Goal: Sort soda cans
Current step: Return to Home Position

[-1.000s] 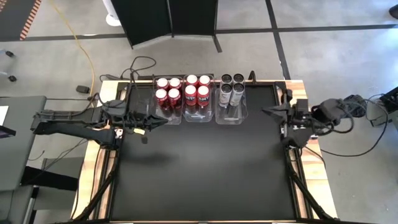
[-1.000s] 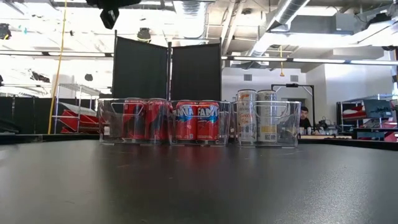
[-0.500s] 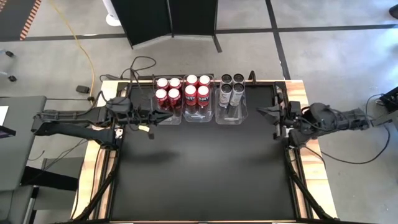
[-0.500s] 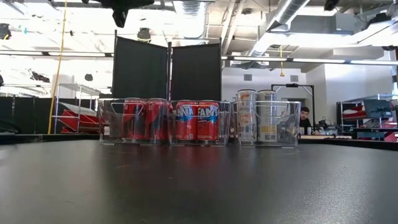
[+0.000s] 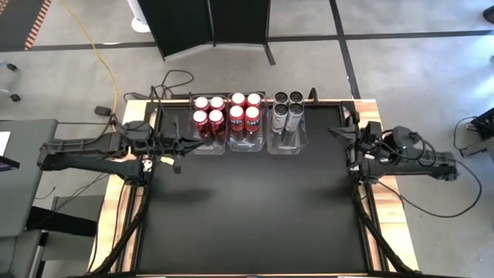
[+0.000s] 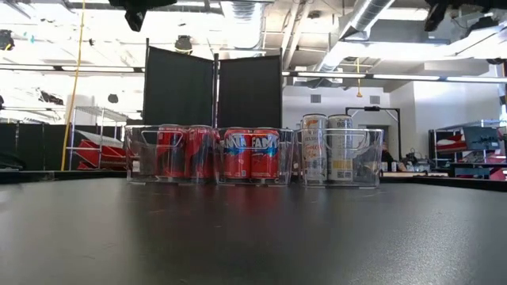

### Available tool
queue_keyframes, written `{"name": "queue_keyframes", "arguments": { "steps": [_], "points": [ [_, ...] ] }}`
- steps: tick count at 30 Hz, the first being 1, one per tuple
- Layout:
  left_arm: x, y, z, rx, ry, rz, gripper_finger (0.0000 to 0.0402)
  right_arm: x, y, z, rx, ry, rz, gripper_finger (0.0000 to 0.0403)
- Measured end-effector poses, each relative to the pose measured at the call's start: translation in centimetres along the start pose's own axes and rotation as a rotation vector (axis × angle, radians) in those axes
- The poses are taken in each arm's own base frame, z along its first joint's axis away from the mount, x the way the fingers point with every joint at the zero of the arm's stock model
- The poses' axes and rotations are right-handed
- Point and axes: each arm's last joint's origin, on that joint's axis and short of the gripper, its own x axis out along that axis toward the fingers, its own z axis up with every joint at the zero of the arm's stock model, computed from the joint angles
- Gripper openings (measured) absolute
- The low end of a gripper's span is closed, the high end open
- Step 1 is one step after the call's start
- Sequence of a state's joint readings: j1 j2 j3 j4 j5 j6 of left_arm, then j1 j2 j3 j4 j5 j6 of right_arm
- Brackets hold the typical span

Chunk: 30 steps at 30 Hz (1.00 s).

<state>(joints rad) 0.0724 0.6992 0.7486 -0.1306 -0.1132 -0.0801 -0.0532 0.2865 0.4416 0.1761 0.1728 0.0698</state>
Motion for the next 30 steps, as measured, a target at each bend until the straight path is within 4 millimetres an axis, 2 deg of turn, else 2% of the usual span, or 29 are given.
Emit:
{"name": "queue_keyframes", "arguments": {
  "steps": [3,6,13,19,23,26,30],
  "points": [
    [0.0,-0.2,-0.3,0.021,0.030,-0.006,0.0000,-1.1,-0.3,-0.2,0.021,-0.035,0.022,0.0000],
    [0.4,-0.2,-0.5,0.049,0.047,-0.009,0.0000,-1.9,-0.4,-1.4,0.053,-0.004,0.036,0.0000],
    [1.4,-0.2,-1.1,0.089,0.090,0.016,0.0000,-2.5,-0.7,-4.0,0.099,0.092,0.036,0.0000],
    [2.1,0.0,-1.2,0.088,0.092,0.036,0.0000,-2.5,-0.7,-4.7,0.060,0.134,0.036,0.0000],
    [2.1,0.0,-0.9,0.105,0.063,0.034,0.0000,-2.6,-0.8,-5.1,0.116,0.176,0.027,0.0000],
    [2.1,0.0,-1.0,0.107,0.072,0.034,0.0000,-2.6,-0.6,-5.0,0.090,0.169,0.053,0.0000],
    [2.3,-0.1,-2.2,0.093,0.054,0.021,0.0000,-2.6,-0.2,-4.8,0.016,0.146,0.102,0.0000]
  ]
}}
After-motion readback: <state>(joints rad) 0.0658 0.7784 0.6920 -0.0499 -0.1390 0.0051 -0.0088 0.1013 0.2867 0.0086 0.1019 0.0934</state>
